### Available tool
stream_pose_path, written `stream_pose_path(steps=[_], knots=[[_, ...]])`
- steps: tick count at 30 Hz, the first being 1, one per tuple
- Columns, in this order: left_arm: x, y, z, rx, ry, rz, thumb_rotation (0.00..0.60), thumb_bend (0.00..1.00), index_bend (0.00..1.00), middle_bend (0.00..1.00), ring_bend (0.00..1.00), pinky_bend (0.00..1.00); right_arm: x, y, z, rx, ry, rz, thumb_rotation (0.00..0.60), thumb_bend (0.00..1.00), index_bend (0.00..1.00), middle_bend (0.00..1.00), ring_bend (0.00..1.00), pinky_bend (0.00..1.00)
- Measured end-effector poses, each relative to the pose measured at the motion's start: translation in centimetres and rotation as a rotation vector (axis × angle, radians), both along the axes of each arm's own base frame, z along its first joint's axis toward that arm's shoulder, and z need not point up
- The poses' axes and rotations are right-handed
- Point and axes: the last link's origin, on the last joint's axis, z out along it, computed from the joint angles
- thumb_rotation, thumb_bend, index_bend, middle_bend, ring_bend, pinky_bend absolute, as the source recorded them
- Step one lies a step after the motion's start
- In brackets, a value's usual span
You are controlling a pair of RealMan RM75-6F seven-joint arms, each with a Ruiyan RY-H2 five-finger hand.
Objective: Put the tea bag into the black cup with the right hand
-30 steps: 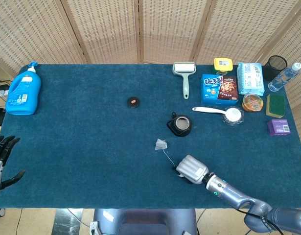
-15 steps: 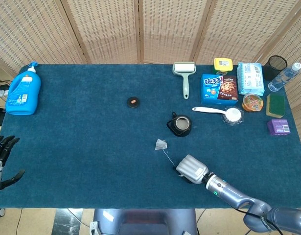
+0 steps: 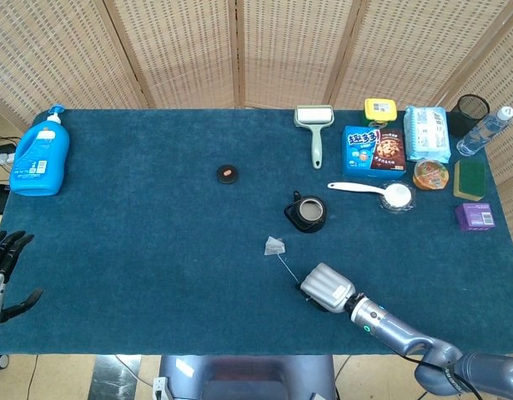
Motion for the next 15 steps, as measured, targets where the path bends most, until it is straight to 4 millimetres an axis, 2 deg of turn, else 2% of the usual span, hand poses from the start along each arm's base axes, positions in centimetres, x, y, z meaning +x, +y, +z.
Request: stream_pose_path(steps=[15], knots=[[-0.02, -0.02, 0.03, 0.001, 0.000, 0.000, 0.600, 0.25, 0.13, 0.12, 0.07, 0.11, 0.07, 0.00, 0.07, -0.004, -0.001, 0.001, 0.600, 0.48, 0.58, 0.94, 1.00, 1.00]])
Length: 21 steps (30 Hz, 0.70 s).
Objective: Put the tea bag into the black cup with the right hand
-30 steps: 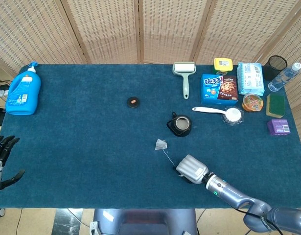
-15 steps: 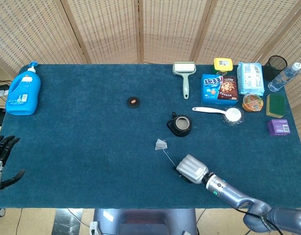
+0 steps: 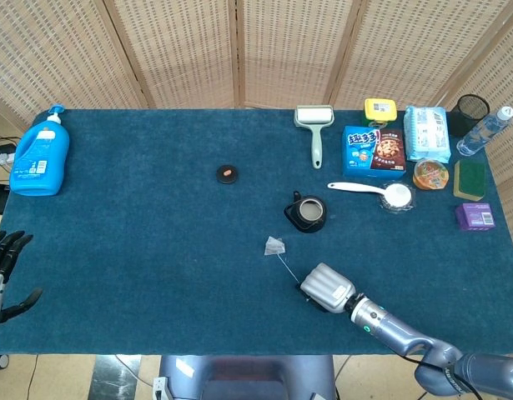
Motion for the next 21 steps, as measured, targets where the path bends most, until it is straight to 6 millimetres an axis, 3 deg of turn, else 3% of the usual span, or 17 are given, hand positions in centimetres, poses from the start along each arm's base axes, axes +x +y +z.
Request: stream_pose_path(steps=[13, 16, 21], knots=[[0.0, 0.1, -0.4, -0.011, -0.011, -0.004, 0.600, 0.25, 0.13, 0.12, 0.07, 0.11, 1.1, -0.9, 2.6, -0.053, -0.070, -0.019, 0.600, 0.48, 0.58, 0.94, 1.00, 1.00], [0.1, 0.2, -0.7, -0.018, -0.016, -0.006, 0.600, 0.25, 0.13, 0.12, 0.07, 0.11, 1.7, -1.4, 4.0, -0.075, -0.108, -0.036, 0.600, 0.48, 0.58, 0.94, 1.00, 1.00], [0.1, 0.4, -1.4, -0.040, -0.032, -0.012, 0.600, 0.25, 0.13, 0.12, 0.07, 0.11, 3.3, -3.1, 7.9, -0.155, -0.189, -0.054, 0.600, 0.48, 0.58, 0.94, 1.00, 1.00]])
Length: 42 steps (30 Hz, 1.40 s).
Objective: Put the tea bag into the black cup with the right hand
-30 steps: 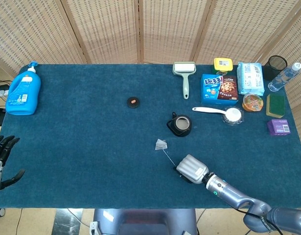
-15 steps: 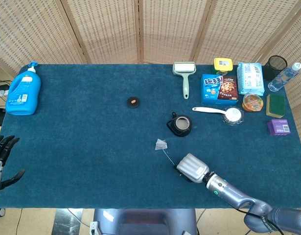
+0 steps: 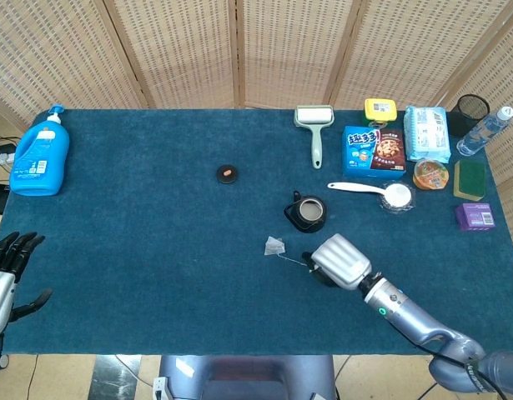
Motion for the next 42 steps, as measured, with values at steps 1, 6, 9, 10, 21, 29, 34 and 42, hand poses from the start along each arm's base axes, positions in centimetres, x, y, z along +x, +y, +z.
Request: stream_pose_path(steps=[1, 6, 9, 10, 21, 29, 34, 42], knots=[[0.0, 0.0, -0.1, -0.003, -0.003, -0.002, 0.600, 0.25, 0.13, 0.12, 0.07, 0.11, 0.3, -0.2, 0.6, -0.010, -0.012, -0.004, 0.600, 0.48, 0.58, 0.94, 1.00, 1.00], [0.0, 0.1, -0.5, -0.013, -0.009, -0.005, 0.600, 0.25, 0.13, 0.12, 0.07, 0.11, 1.4, -1.4, 3.1, -0.050, -0.068, -0.032, 0.600, 0.48, 0.58, 0.94, 1.00, 1.00], [0.0, 0.2, -0.6, -0.018, -0.011, -0.004, 0.600, 0.25, 0.13, 0.12, 0.07, 0.11, 1.7, -1.8, 3.9, -0.060, -0.090, -0.043, 0.600, 0.48, 0.58, 0.94, 1.00, 1.00], [-0.1, 0.2, -0.7, -0.020, -0.013, -0.003, 0.600, 0.25, 0.13, 0.12, 0.07, 0.11, 1.8, -1.9, 4.2, -0.063, -0.098, -0.048, 0.600, 0.48, 0.58, 0.94, 1.00, 1.00], [-0.3, 0.0, -1.3, -0.042, -0.023, 0.008, 0.600, 0.25, 0.13, 0.12, 0.07, 0.11, 2.3, -3.6, 6.8, -0.090, -0.176, -0.110, 0.600, 0.48, 0.58, 0.94, 1.00, 1.00], [-0.7, -0.2, -1.9, -0.063, -0.028, 0.023, 0.600, 0.25, 0.13, 0.12, 0.07, 0.11, 3.2, -4.9, 8.7, -0.123, -0.221, -0.126, 0.600, 0.48, 0.59, 0.94, 1.00, 1.00], [-1.2, -0.3, -2.0, -0.061, -0.030, 0.036, 0.600, 0.25, 0.13, 0.12, 0.07, 0.11, 3.7, -6.0, 9.3, -0.125, -0.240, -0.150, 0.600, 0.48, 0.59, 0.94, 1.00, 1.00], [-1.6, -0.2, -2.2, -0.061, -0.040, 0.044, 0.600, 0.25, 0.13, 0.12, 0.07, 0.11, 4.3, -7.3, 10.5, -0.154, -0.257, -0.178, 0.600, 0.48, 0.59, 0.94, 1.00, 1.00]])
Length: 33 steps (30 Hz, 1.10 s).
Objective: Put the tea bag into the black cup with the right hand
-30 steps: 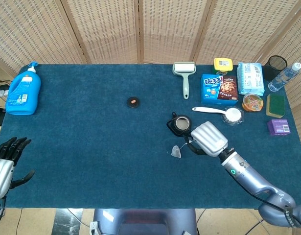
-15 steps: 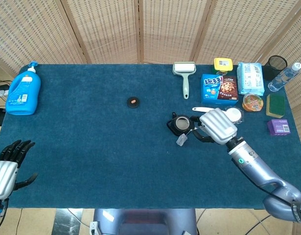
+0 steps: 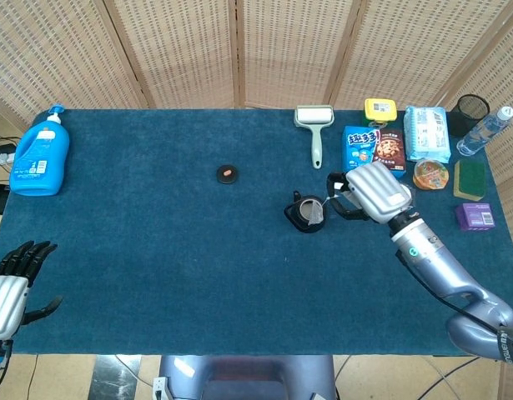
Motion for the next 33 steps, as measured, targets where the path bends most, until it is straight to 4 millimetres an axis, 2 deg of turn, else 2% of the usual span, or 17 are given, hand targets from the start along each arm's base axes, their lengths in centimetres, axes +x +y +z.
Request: stream_pose_path(steps=[7, 18, 33], knots=[[-0.5, 0.0, -0.2, -0.005, -0.003, 0.013, 0.600, 0.25, 0.13, 0.12, 0.07, 0.11, 0.1, -0.8, 0.2, -0.008, 0.009, -0.021, 0.600, 0.48, 0.59, 0.94, 1.00, 1.00], [-2.0, 0.0, -0.1, -0.010, -0.001, 0.051, 0.600, 0.25, 0.13, 0.12, 0.07, 0.11, -0.1, -3.1, -2.3, 0.021, 0.031, -0.077, 0.600, 0.48, 0.59, 0.94, 1.00, 1.00], [-2.6, 0.2, -0.2, -0.016, -0.006, 0.059, 0.600, 0.25, 0.13, 0.12, 0.07, 0.11, 0.4, -3.4, -2.5, 0.016, 0.038, -0.081, 0.600, 0.48, 0.59, 0.94, 1.00, 1.00]])
